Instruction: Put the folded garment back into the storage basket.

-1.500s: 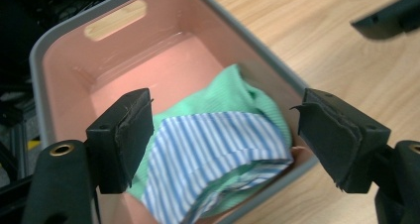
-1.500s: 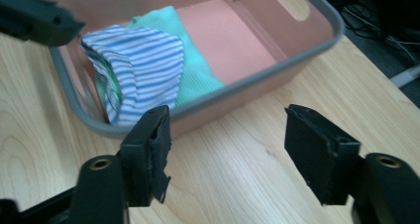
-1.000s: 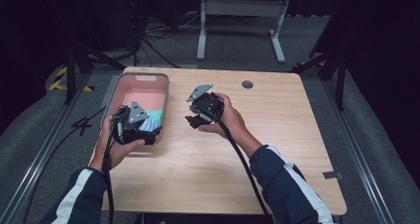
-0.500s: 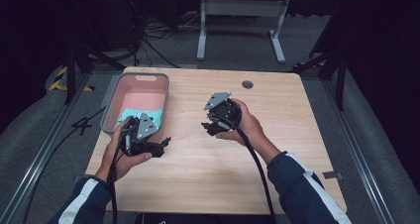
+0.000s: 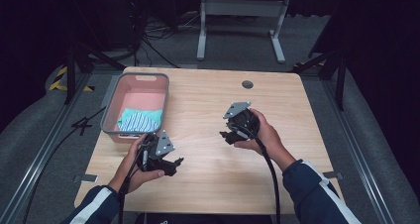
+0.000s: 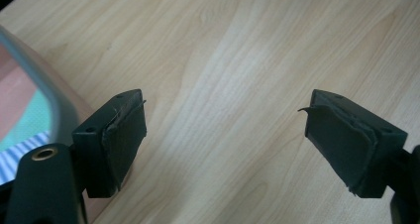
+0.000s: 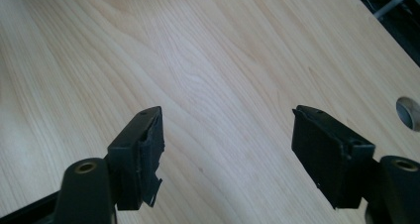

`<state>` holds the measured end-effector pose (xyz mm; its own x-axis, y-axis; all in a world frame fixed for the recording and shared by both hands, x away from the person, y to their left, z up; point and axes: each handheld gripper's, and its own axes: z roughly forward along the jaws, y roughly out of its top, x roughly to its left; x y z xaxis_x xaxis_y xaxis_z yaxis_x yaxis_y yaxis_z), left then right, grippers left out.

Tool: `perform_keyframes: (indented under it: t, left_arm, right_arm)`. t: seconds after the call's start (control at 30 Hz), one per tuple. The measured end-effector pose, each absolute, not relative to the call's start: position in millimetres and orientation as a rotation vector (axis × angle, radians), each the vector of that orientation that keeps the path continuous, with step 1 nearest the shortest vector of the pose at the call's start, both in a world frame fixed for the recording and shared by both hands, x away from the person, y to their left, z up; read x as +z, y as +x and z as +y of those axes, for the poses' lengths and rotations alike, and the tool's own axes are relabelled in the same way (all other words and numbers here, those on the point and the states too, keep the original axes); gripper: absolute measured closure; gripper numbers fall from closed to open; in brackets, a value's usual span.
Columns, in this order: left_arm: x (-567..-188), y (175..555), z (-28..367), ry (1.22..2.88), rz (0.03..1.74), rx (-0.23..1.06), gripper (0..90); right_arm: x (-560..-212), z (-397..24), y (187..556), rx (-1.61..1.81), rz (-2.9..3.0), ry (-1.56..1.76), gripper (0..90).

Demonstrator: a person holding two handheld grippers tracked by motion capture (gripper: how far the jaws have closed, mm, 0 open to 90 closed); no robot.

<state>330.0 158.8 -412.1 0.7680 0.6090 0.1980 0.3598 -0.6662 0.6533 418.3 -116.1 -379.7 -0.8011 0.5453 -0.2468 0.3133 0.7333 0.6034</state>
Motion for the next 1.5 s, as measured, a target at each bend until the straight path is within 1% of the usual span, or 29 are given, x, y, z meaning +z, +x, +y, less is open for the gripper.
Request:
perform_keyframes:
  t: [0.1, 0.27, 0.33, 0.43, 0.53, 0.6, 0.87, 0.93, 1.03, 1.2, 1.37, 1.43, 1.5]
  left_arm:
    - [-421.1, 328.1, 153.9, 2.383, 0.698, 0.516, 16.7]
    - [-433.6, 325.2, 150.0, 2.384, 0.677, 0.462, 16.7]
    - [-437.6, 324.0, 149.1, 2.397, 0.669, 0.462, 16.7]
    - [-443.2, 322.7, 148.5, 2.389, 0.665, 0.437, 16.7]
    - [-449.9, 321.3, 149.2, 2.352, 0.685, 0.384, 16.7]
    - [-454.7, 320.8, 149.3, 2.366, 0.672, 0.385, 16.6]
    - [-466.9, 320.2, 156.9, 2.371, 0.662, 0.334, 16.7]
    - [-471.1, 319.7, 161.3, 2.352, 0.662, 0.289, 16.8]
    - [-475.5, 318.8, 164.0, 2.365, 0.661, 0.3, 16.7]
    - [-481.6, 319.7, 169.2, 2.313, 0.668, 0.241, 16.4]
    - [-483.1, 320.1, 169.5, 2.301, 0.663, 0.236, 14.8]
    - [-482.8, 321.6, 169.5, 2.31, 0.648, 0.236, 14.3]
    - [-483.2, 322.9, 168.8, 2.311, 0.639, 0.231, 12.9]
  right_arm:
    - [-387.5, -127.8, 413.2, 0.763, 2.529, 0.665, 29.0]
    - [-404.4, -150.2, 401.7, 0.773, 2.525, 0.687, 29.0]
    - [-410.7, -158.3, 396.8, 0.782, 2.528, 0.697, 28.9]
    - [-418.0, -169.5, 390.3, 0.786, 2.524, 0.704, 28.8]
    - [-423.6, -178.6, 383.7, 0.77, 2.53, 0.704, 28.4]
    - [-427.0, -184.8, 379.0, 0.765, 2.525, 0.705, 28.2]
    - [-447.0, -214.6, 363.5, 0.791, 2.51, 0.79, 26.2]
    - [-452.6, -226.7, 357.3, 0.823, 2.496, 0.836, 25.3]
    - [-461.5, -243.9, 350.3, 0.854, 2.474, 0.902, 24.6]
    - [-472.8, -264.5, 336.4, 0.881, 2.467, 0.96, 23.1]
    - [-479.5, -278.4, 325.2, 0.98, 2.425, 1.023, 23.3]
    - [-482.5, -283.5, 320.3, 1.016, 2.407, 1.026, 21.3]
    - [-486.2, -290.8, 317.5, 1.044, 2.377, 1.07, 17.1]
